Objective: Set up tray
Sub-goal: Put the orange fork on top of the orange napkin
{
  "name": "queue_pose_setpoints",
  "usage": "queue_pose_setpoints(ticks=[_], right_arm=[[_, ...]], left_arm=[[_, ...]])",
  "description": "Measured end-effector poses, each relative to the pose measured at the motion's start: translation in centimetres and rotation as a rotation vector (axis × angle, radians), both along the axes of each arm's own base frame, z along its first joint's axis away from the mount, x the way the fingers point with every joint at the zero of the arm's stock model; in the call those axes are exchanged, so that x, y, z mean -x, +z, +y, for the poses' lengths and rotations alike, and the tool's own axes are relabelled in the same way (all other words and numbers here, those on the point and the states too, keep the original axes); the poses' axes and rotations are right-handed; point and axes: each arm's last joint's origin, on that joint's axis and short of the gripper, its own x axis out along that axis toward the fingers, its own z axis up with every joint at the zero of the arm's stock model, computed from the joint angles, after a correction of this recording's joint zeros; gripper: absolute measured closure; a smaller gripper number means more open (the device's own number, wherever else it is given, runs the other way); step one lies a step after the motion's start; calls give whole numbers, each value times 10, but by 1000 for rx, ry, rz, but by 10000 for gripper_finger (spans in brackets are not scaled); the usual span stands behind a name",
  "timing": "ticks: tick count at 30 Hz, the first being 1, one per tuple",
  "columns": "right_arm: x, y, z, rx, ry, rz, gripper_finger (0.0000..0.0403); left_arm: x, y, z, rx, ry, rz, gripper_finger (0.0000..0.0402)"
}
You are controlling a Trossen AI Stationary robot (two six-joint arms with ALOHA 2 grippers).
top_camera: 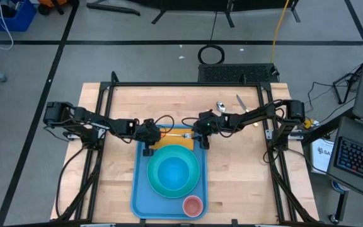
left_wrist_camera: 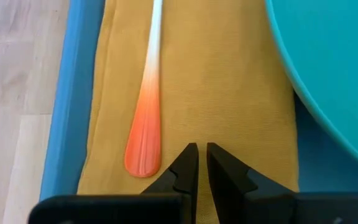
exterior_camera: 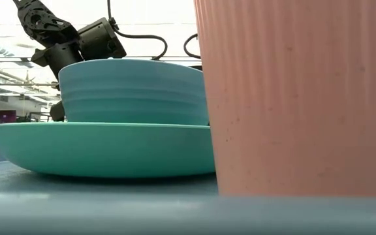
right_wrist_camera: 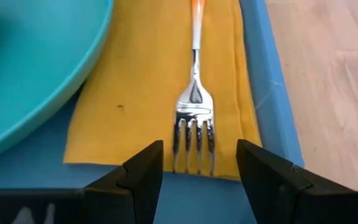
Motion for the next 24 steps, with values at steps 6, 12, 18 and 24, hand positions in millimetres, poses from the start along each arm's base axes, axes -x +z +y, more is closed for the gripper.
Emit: queue_pose_setpoints(ticks=[6, 12, 18, 24], right_arm=[[-1, 1, 0, 1, -4, -12, 211], [-1, 1, -1, 24, -35, -10, 211], [-1, 1, -2, 32, -49, -12, 211], [-3, 3, -2, 25, -57, -42, 211]], left_arm=[[0, 0, 1, -20, 39, 1, 364], [0, 0, 1, -30, 45, 2, 364], [0, 0, 1, -30, 46, 1, 364], [0, 0, 1, -29, 44, 0, 364]])
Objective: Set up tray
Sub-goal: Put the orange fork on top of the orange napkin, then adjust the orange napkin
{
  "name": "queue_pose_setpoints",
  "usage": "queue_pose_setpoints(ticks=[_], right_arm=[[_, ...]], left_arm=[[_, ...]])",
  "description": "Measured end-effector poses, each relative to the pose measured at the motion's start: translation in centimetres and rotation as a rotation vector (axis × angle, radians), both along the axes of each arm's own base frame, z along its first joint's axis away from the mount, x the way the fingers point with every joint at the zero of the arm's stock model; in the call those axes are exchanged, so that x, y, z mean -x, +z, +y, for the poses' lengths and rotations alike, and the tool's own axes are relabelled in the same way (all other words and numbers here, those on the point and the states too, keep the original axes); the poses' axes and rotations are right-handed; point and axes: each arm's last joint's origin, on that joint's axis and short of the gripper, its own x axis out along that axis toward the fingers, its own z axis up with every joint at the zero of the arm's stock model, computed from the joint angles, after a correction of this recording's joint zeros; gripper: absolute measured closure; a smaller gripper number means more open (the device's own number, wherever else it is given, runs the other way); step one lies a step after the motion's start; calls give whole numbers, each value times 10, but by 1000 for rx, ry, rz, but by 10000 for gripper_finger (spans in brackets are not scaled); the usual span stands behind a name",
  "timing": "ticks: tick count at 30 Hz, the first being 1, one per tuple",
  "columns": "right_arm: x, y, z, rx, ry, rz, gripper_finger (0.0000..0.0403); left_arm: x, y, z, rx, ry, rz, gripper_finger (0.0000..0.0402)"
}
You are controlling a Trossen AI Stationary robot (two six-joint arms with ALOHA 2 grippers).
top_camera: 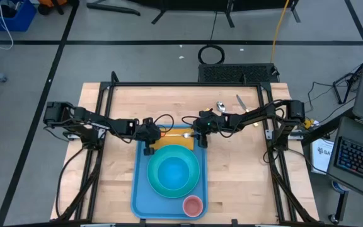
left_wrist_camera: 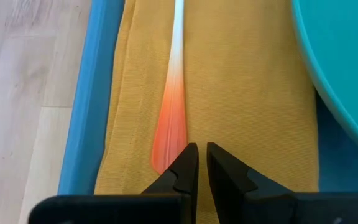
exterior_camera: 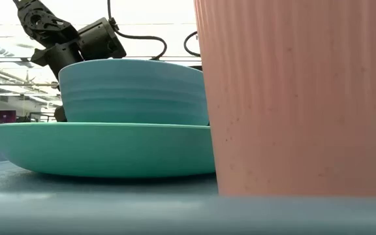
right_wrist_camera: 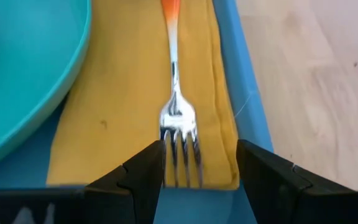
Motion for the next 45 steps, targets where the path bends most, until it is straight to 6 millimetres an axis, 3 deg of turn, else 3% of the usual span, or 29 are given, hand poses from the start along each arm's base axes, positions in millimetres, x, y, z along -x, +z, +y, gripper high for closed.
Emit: queue_pose_setpoints(ticks=[14, 24, 35, 45], right_arm=[[0, 13, 11, -29, 71, -42, 211], [1, 10, 14, -32, 78, -14, 211], [2, 10, 14, -39, 71, -7, 211], [4, 7, 14, -42, 39, 32, 211]], left_arm=[[-2, 1, -10, 20, -109, -21, 364], [-4, 3, -2, 74, -109, -49, 364], [-12, -16, 9, 139, -84, -30, 364], [-13, -14, 10, 130, -59, -52, 364]])
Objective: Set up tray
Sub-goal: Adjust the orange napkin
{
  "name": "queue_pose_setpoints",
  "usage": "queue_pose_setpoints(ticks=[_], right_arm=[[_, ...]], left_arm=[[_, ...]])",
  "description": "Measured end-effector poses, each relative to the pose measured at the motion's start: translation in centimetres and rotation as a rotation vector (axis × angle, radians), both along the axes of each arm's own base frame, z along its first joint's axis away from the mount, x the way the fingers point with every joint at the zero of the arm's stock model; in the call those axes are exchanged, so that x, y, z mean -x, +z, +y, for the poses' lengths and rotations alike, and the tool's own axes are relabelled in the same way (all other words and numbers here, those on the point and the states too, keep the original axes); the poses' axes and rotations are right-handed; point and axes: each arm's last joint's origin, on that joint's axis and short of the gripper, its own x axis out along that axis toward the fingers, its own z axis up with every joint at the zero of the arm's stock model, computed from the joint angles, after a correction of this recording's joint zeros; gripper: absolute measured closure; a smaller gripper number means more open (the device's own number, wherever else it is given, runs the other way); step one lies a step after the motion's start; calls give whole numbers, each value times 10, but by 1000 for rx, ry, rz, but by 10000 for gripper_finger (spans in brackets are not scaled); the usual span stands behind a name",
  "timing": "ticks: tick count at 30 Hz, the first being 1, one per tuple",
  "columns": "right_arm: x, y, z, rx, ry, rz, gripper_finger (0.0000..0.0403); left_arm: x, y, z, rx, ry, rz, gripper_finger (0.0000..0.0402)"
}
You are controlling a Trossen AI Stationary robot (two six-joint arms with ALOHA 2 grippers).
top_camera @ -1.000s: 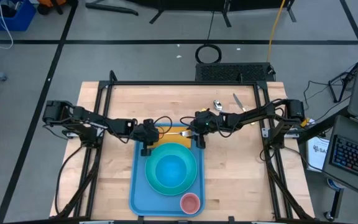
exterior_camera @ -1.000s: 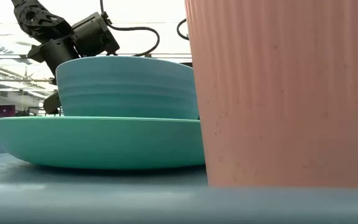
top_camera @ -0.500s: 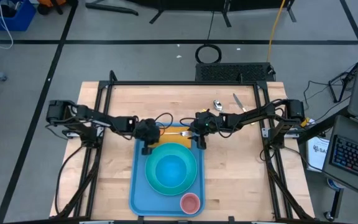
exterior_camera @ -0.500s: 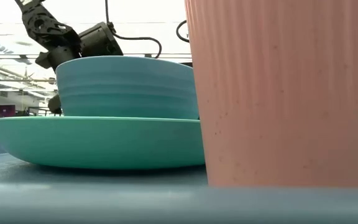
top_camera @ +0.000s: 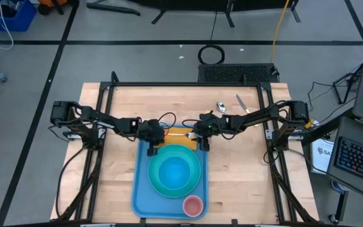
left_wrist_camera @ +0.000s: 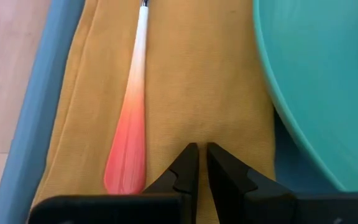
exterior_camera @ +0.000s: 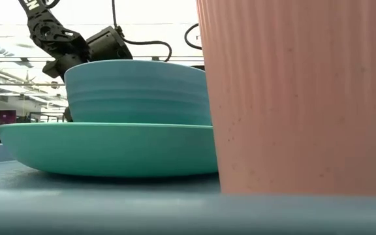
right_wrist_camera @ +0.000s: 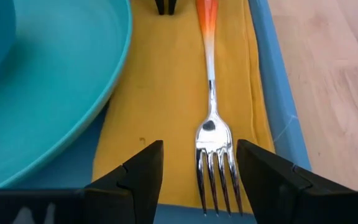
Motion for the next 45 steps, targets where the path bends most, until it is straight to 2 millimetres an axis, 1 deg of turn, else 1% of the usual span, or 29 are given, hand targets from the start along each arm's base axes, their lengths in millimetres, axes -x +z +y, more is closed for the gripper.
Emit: queue_pose_setpoints(ticks=[4, 13, 18, 21, 32, 38, 43, 45], right_arm=[[0, 0, 0, 1, -1, 2, 211], [1, -1, 1, -2, 3, 18, 211], [-5, 5, 5, -13, 39, -69, 211], [-6, 6, 5, -12, 42, -87, 211], [-7, -6, 4, -27, 22, -51, 211], [-11, -4, 3, -23, 21, -81, 211], [-18, 4, 2, 0, 36, -109, 211], [-22, 3, 2, -1, 37, -106, 211]], left_arm=[[0, 0, 1, -15, 37, 4, 364], [0, 0, 0, -26, 41, 4, 364], [-1, 0, -4, -52, 67, -9, 364], [-2, 0, -6, -70, 71, -12, 364], [-3, 1, -6, -137, 145, -25, 364], [-3, 1, -8, -78, 131, -31, 364], [-3, 1, -9, -16, 160, -35, 364], [-3, 1, -9, 9, 154, -36, 364]])
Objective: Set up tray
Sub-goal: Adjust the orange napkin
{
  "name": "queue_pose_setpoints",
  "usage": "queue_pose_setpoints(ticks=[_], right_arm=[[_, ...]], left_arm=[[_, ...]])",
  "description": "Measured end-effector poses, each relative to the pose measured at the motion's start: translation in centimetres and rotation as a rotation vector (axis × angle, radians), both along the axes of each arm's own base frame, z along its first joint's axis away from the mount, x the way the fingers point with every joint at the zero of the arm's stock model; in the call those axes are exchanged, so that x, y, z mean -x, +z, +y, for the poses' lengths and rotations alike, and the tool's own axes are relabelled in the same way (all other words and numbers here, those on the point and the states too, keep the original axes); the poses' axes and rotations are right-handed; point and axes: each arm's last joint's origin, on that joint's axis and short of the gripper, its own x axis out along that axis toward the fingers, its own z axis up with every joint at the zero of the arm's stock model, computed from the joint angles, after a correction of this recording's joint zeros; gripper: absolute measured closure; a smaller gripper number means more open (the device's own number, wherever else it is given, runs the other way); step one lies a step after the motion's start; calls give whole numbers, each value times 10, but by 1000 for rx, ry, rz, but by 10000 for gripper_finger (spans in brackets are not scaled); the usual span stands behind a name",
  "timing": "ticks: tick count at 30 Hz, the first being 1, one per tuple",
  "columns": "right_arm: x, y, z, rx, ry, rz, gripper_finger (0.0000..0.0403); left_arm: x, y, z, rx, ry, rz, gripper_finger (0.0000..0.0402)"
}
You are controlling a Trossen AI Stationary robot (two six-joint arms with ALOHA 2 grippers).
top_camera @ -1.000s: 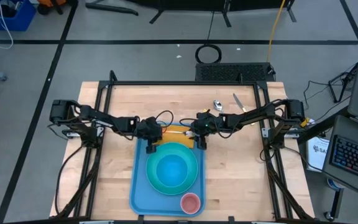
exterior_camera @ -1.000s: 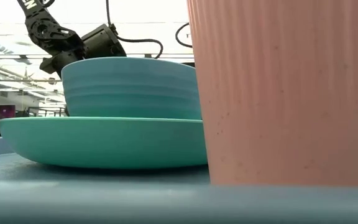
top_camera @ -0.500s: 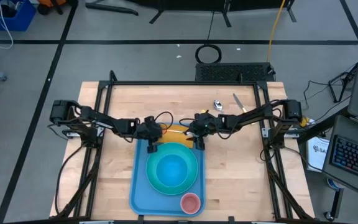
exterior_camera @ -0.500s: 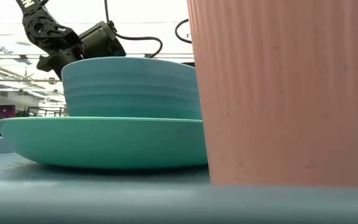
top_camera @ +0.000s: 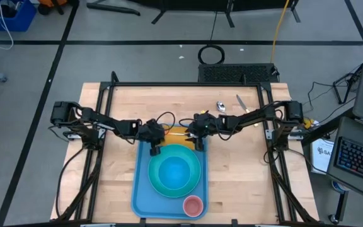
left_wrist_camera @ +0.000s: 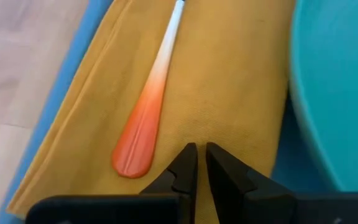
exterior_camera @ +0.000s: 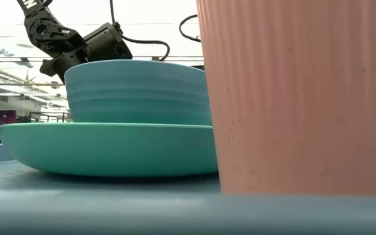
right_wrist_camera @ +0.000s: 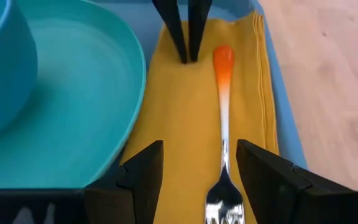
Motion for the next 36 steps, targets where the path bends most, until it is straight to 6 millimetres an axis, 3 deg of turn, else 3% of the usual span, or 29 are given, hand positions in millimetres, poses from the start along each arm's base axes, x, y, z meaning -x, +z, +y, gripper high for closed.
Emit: queue_pose_setpoints(ticks=[9, 18, 36], right_arm=[[-24, -25, 2, 26, 41, 135, 211], [-32, -15, 0, 97, 35, 80, 211], [-33, -14, -4, 174, -50, 73, 211]], left_arm=[[0, 0, -4, 44, 0, -6, 364], [0, 0, -6, 50, -18, -1, 364], [0, 0, -6, 44, -22, -3, 364]])
